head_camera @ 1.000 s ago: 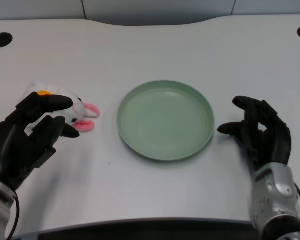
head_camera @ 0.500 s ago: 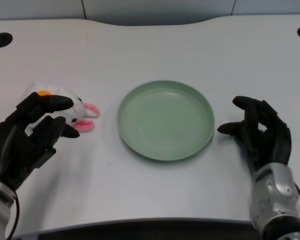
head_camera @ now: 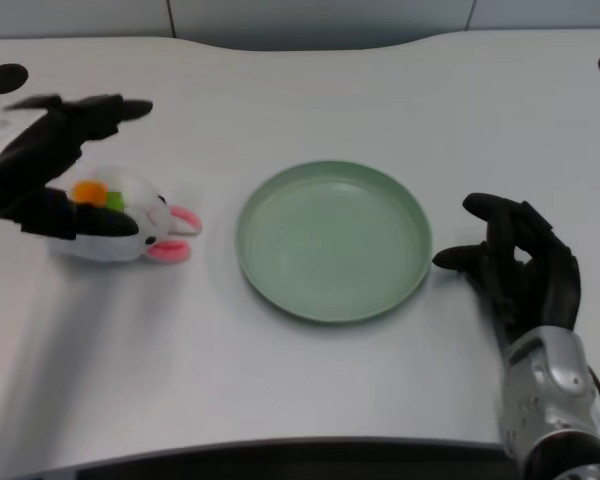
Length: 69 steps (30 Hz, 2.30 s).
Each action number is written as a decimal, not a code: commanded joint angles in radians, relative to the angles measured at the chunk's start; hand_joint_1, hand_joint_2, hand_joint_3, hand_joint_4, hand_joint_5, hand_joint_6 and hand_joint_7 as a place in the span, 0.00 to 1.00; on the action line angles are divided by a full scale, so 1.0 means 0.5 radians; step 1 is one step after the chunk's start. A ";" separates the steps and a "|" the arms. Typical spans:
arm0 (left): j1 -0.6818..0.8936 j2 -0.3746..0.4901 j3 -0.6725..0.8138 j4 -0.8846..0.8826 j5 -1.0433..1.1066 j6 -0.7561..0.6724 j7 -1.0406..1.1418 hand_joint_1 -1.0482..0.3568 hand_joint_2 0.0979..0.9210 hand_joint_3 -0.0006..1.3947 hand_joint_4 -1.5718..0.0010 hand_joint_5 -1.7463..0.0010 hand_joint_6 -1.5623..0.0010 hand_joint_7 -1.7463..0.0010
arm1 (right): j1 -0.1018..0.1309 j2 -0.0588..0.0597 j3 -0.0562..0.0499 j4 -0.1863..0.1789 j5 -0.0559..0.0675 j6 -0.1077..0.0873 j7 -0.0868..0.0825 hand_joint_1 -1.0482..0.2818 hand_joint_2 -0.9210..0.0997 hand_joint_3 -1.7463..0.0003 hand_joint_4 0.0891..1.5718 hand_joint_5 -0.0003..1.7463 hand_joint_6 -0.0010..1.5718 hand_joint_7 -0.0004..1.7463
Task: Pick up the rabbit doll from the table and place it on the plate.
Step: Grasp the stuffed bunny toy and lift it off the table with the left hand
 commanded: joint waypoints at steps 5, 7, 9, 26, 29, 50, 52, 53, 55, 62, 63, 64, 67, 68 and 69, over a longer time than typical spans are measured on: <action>-0.012 0.030 -0.065 0.094 0.043 -0.043 0.013 0.11 1.00 0.04 0.98 0.99 0.94 0.98 | -0.022 -0.007 -0.007 0.066 0.005 0.005 -0.017 0.46 0.00 0.79 0.55 0.73 0.50 0.53; -0.029 0.041 -0.079 0.108 0.069 -0.049 0.007 0.11 1.00 0.04 0.99 0.99 0.94 0.98 | -0.025 -0.006 -0.007 0.078 0.002 -0.022 -0.014 0.46 0.00 0.78 0.55 0.72 0.51 0.53; -0.050 0.065 -0.107 0.120 0.131 -0.050 0.001 0.10 1.00 0.06 0.99 0.99 0.95 0.99 | -0.029 -0.007 -0.001 0.071 -0.004 -0.012 -0.019 0.46 0.00 0.78 0.55 0.72 0.51 0.52; -0.376 0.156 -0.417 0.430 0.588 -0.060 -0.146 0.04 1.00 0.03 0.92 0.96 0.88 0.97 | -0.006 0.014 0.008 0.000 0.018 0.022 -0.016 0.48 0.00 0.75 0.52 0.74 0.49 0.54; -0.427 0.133 -0.469 0.512 0.644 -0.061 -0.126 0.05 0.99 0.02 0.92 0.96 0.89 0.97 | 0.000 0.020 0.003 -0.012 0.024 0.020 -0.013 0.49 0.00 0.75 0.52 0.75 0.49 0.54; -0.917 -0.259 -0.893 1.602 0.873 -0.107 0.370 0.02 0.99 0.01 0.95 0.96 0.91 0.99 | -0.053 -0.077 -0.023 0.119 0.004 0.046 0.012 0.47 0.00 0.78 0.55 0.72 0.50 0.53; -0.953 -0.288 -0.938 1.709 0.891 -0.115 0.436 0.02 0.98 0.00 0.95 0.96 0.90 0.99 | -0.053 -0.080 -0.023 0.125 0.004 0.046 0.010 0.46 0.00 0.78 0.55 0.72 0.50 0.52; -0.970 -0.299 -0.961 1.757 0.896 -0.120 0.456 0.02 0.98 0.00 0.95 0.96 0.90 0.99 | -0.052 -0.078 -0.024 0.126 0.007 0.043 0.013 0.46 0.00 0.79 0.55 0.71 0.50 0.51; -1.003 -0.327 -1.007 1.857 0.908 -0.124 0.471 0.03 0.98 0.00 0.94 0.95 0.90 0.99 | -0.050 -0.077 -0.034 0.130 0.022 0.037 0.036 0.47 0.00 0.78 0.55 0.71 0.51 0.51; -1.048 -0.397 -1.132 2.093 0.928 -0.141 0.567 0.04 0.96 0.00 0.93 0.95 0.89 0.99 | -0.047 -0.082 -0.037 0.133 0.014 0.041 0.032 0.46 0.00 0.78 0.55 0.71 0.53 0.50; -1.049 -0.407 -1.143 2.118 0.926 -0.142 0.572 0.04 0.96 0.00 0.93 0.95 0.88 0.99 | -0.049 -0.084 -0.043 0.134 0.021 0.039 0.047 0.46 0.00 0.78 0.55 0.71 0.53 0.49; -1.052 -0.416 -1.156 2.139 0.926 -0.142 0.574 0.04 0.96 0.00 0.93 0.95 0.89 0.99 | -0.052 -0.087 -0.052 0.137 0.033 0.035 0.073 0.47 0.00 0.77 0.56 0.71 0.53 0.49; -1.069 -0.437 -1.229 2.202 0.973 -0.115 0.604 0.05 0.97 0.00 0.94 0.96 0.90 1.00 | -0.057 -0.094 -0.081 0.159 0.058 0.029 0.136 0.46 0.00 0.78 0.56 0.71 0.53 0.49; -1.073 -0.439 -1.259 2.219 0.994 -0.112 0.634 0.05 0.97 0.00 0.94 0.96 0.90 1.00 | -0.054 -0.093 -0.085 0.161 0.060 0.020 0.144 0.46 0.00 0.78 0.56 0.71 0.53 0.49; -1.075 -0.442 -1.284 2.239 1.011 -0.107 0.665 0.06 0.97 0.00 0.94 0.96 0.89 1.00 | -0.048 -0.086 -0.087 0.155 0.062 0.012 0.144 0.46 0.00 0.78 0.56 0.71 0.53 0.49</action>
